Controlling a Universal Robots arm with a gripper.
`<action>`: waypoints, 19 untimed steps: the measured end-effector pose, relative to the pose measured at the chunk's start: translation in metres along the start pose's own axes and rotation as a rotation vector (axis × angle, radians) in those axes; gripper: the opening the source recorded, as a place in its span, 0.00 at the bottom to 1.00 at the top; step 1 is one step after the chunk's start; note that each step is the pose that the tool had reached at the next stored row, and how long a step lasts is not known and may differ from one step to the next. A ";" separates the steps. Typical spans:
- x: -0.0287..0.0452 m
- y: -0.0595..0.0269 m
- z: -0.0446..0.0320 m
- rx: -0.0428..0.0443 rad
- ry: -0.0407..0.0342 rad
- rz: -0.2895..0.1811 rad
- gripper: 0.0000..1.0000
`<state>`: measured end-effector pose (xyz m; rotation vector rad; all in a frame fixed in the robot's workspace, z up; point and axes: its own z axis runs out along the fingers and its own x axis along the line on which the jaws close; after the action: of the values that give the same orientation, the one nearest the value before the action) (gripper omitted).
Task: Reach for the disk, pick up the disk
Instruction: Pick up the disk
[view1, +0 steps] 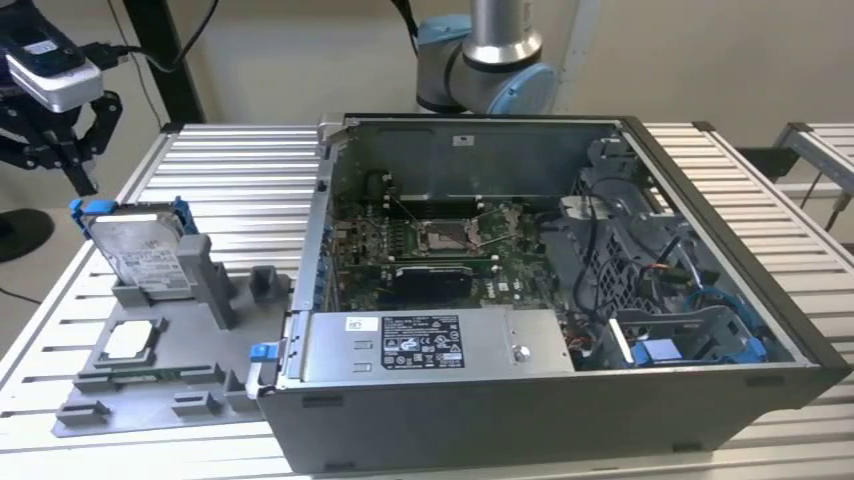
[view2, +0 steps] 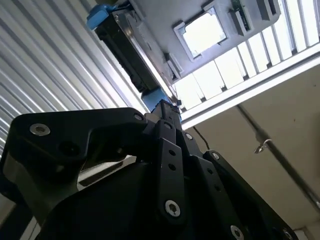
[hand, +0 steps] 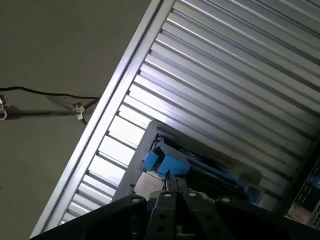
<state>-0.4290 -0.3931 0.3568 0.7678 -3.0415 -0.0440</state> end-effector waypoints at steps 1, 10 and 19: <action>0.0000 0.0001 0.0000 0.0003 0.0006 -0.016 0.00; -0.0004 0.0009 0.0001 0.0045 0.0070 -0.158 0.00; -0.0005 0.0015 0.0001 0.0088 0.0139 -0.306 0.00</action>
<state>-0.4293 -0.3915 0.3567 1.2196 -2.8828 -0.0258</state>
